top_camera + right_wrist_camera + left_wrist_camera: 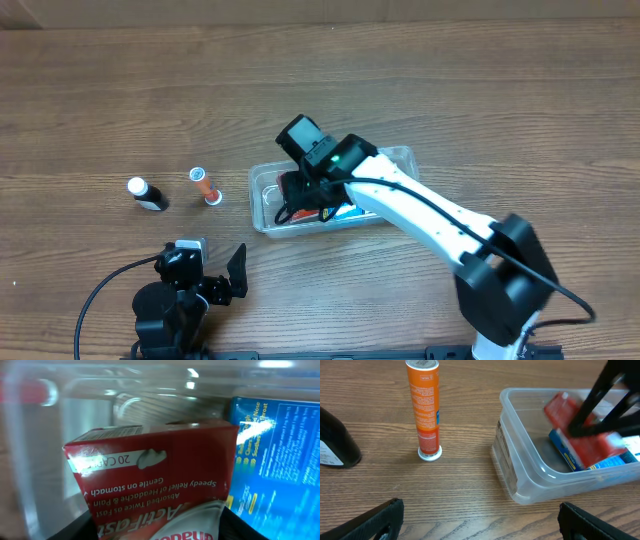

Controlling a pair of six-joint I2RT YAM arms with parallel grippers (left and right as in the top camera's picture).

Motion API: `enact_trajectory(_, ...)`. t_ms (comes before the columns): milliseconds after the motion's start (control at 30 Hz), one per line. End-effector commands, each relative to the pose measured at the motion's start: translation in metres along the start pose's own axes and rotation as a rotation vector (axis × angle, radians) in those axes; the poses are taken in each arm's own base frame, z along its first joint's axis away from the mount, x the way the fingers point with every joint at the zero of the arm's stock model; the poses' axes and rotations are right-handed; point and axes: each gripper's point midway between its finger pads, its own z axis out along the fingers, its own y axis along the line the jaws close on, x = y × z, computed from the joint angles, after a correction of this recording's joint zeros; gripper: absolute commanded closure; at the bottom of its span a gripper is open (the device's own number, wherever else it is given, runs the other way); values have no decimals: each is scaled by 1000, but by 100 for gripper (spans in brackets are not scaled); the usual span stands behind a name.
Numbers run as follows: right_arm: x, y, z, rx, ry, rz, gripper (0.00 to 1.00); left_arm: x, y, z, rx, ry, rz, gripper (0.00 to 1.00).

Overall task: Pack container
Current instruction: 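Place the red box in the container left of the blue box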

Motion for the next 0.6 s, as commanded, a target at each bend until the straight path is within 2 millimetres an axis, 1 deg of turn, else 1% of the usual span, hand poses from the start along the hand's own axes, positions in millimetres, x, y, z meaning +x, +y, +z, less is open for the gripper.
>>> enact_trajectory(0, -2, -5, 18, 22, 7, 29, 46, -1, -2, 0, 10, -8, 24, 0)
enact_trajectory(33, -3, -5, 21, 21, 5, 30, 41, -1, -2, 0, 10, -8, 24, 0)
enact_trajectory(67, -5, -4, 22, 16, -2, 28, 39, -1, -2, 0, 10, -8, 24, 0)
enact_trajectory(167, -11, 0, 21, 1, -26, 22, 37, -1, -2, 0, 10, -8, 24, 0)
enact_trajectory(233, -17, -3, 19, 6, -44, 28, 36, -1, -2, 0, 10, -8, 24, 0)
enact_trajectory(333, -31, -4, 5, 23, -104, 29, 32, -1, -2, 0, 10, -8, 24, 0)
enact_trajectory(400, -37, -4, -4, 31, -138, 28, 29, -1, -2, 0, 10, -8, 24, 0)
enact_trajectory(500, -36, -4, -6, 29, -139, 28, 25, -1, -2, 0, 10, -8, 24, 0)
enact_trajectory(567, -35, -4, -6, 29, -136, 28, 24, -1, -2, 0, 10, -8, 24, 0)
